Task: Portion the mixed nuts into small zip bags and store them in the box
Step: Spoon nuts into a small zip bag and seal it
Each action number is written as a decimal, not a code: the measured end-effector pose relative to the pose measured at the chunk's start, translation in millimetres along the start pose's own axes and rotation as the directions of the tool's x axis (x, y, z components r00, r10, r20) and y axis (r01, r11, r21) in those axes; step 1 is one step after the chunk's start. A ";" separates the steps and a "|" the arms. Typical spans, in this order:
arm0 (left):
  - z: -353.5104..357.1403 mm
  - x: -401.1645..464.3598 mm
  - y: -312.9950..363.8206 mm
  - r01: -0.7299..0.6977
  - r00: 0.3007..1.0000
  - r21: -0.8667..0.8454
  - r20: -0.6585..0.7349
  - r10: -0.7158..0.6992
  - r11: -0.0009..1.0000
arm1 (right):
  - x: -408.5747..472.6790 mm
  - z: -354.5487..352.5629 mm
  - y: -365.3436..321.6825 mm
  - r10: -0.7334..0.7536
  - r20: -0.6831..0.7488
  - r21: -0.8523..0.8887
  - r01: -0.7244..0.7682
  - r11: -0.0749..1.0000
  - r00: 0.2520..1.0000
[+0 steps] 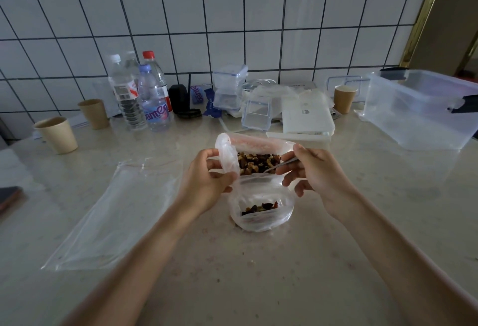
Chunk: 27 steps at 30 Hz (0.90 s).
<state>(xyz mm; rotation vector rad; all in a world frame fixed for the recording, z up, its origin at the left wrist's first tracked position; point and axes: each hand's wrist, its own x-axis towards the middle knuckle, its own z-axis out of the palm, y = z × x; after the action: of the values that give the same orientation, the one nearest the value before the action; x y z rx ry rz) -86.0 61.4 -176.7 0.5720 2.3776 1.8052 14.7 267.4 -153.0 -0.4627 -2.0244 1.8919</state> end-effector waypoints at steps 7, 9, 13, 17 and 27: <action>0.4 -1.0 0.9 0.008 1.000 -0.087 0.001 -0.008 0.996 | 1.2 -1.5 2.6 0.067 0.057 0.016 -0.068 0.998 0.996; 0.7 -2.0 0.4 0.007 1.000 -0.081 0.005 -0.006 0.997 | 0.4 1.4 5.1 0.073 0.078 0.016 -0.075 0.997 0.994; 0.0 -1.3 1.1 0.007 1.000 -0.111 0.005 -0.007 0.994 | 2.2 -0.9 6.4 0.088 0.076 0.073 -0.094 0.993 0.993; -3.4 0.6 2.2 0.014 1.000 -0.121 -0.018 -0.016 0.993 | 4.5 -7.1 4.5 0.078 0.022 0.118 -0.080 0.990 0.997; -25.6 -3.3 13.7 -0.088 0.994 0.456 -0.020 0.108 0.886 | 1.0 -22.2 -14.0 -0.028 -0.060 0.167 0.037 0.985 0.998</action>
<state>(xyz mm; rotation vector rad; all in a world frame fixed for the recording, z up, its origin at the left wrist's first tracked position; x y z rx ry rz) -87.5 40.0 -156.8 0.7121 2.8682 1.2913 23.6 286.8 -137.7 -0.4320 -1.8061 1.9858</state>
